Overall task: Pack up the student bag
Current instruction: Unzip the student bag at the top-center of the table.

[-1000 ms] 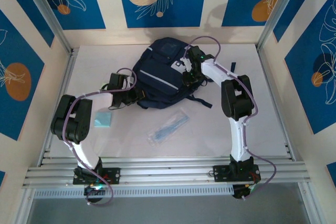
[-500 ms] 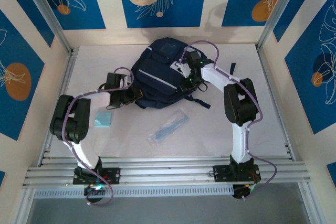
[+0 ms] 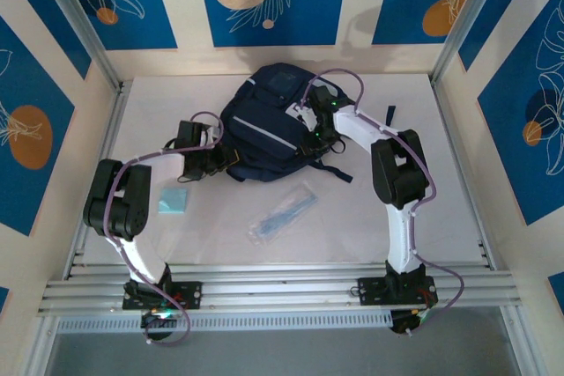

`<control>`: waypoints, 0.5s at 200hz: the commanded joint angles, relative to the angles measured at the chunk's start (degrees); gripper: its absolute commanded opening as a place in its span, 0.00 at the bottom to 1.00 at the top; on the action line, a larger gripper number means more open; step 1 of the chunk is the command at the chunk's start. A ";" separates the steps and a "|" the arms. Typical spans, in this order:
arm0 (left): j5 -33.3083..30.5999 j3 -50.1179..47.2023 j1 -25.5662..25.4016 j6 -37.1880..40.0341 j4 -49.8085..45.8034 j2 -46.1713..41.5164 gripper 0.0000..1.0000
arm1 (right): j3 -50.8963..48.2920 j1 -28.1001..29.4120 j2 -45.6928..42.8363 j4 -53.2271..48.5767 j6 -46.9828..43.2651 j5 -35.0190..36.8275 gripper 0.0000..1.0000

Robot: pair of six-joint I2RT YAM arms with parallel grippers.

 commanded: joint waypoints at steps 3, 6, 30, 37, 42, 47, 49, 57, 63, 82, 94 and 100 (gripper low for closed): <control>0.68 0.74 0.91 0.04 3.39 -2.60 0.00 | -4.39 1.03 -1.52 -4.88 4.51 1.97 0.40; 0.67 0.66 0.90 -0.10 3.55 -2.54 0.00 | -4.66 1.17 -1.57 -4.82 4.71 1.93 0.39; 0.79 -0.18 0.59 -1.32 5.44 -1.95 0.00 | -4.72 1.85 -0.72 -6.39 6.04 2.58 0.35; 0.83 -0.53 0.53 -1.84 6.27 -1.73 0.00 | -4.78 1.85 -0.63 -6.79 6.57 2.62 0.31; 0.91 -0.73 0.45 -2.18 6.80 -1.59 0.00 | -4.92 1.68 -0.69 -6.91 7.15 2.21 0.26; 0.92 -0.96 0.31 -2.57 7.31 -1.42 0.00 | -5.05 1.52 -0.82 -7.04 7.51 1.59 0.22; 0.93 -1.01 0.21 -2.71 7.57 -1.33 0.00 | -5.07 1.44 -0.90 -7.12 7.82 1.17 0.20; 0.83 -1.39 -0.03 -3.26 8.43 -1.24 0.00 | -5.26 0.92 -1.40 -7.10 9.01 -1.18 0.10; 0.71 -1.66 -0.24 -3.57 9.07 -1.14 0.00 | -5.66 0.57 -2.07 -6.81 9.93 -3.28 0.04; 0.09 -2.16 -1.02 -4.35 10.53 -1.02 0.00 | -7.06 -0.29 -4.76 -5.29 12.72 -9.62 0.00; -0.19 -2.34 -1.48 -4.84 11.43 -0.97 0.00 | -7.60 -0.85 -6.34 -4.49 14.50 -13.52 0.00; -0.32 -2.34 -1.80 -5.11 11.91 -0.82 0.00 | -7.85 -1.07 -7.01 -4.25 15.38 -15.28 0.00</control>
